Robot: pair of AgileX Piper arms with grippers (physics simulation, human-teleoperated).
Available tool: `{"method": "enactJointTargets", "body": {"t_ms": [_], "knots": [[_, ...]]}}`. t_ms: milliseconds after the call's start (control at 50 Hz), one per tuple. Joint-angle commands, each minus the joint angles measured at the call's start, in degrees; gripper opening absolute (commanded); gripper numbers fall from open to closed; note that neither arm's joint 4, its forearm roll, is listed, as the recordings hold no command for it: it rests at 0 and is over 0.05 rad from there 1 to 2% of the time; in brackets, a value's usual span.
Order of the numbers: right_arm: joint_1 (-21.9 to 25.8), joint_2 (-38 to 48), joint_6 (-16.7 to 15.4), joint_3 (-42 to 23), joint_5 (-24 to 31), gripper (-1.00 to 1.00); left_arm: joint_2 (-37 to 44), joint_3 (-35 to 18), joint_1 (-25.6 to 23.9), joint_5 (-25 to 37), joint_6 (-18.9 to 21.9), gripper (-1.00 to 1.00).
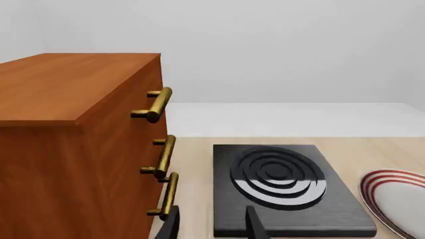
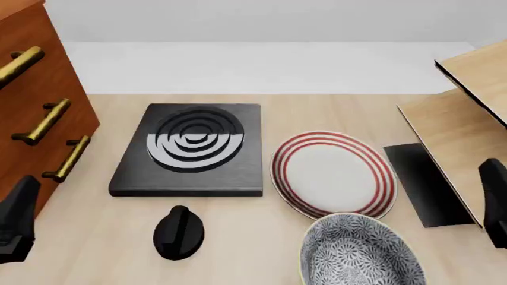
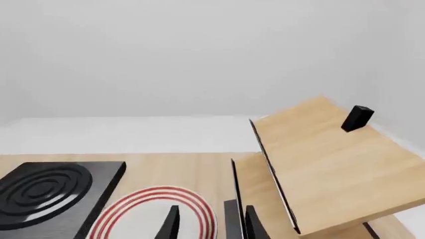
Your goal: Pick up the cream cheese and put it in the bowl.
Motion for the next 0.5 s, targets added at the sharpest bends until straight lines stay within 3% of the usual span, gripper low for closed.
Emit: {"method": "enactJointTargets", "body": {"t_ms": [20,200,260,500], "knots": [[1.0,-2.32,-1.17,3.13,2.88,1.0,0.26,-0.15,0.01,-0.07,0.0,1.0],[4.23,-1.78,-2.17,3.1,2.94,1.0,0.26,-0.15,0.0,-0.07,0.01,1.0],[10.08,-1.53,-4.09,1.49,4.52,1.0,0.28,-0.15,0.0,-0.06,0.0,1.0],[21.54,-1.1,-8.54,-6.34,13.03,1.0,0.26,-0.15,0.0,-0.07,0.01,1.0]]}}
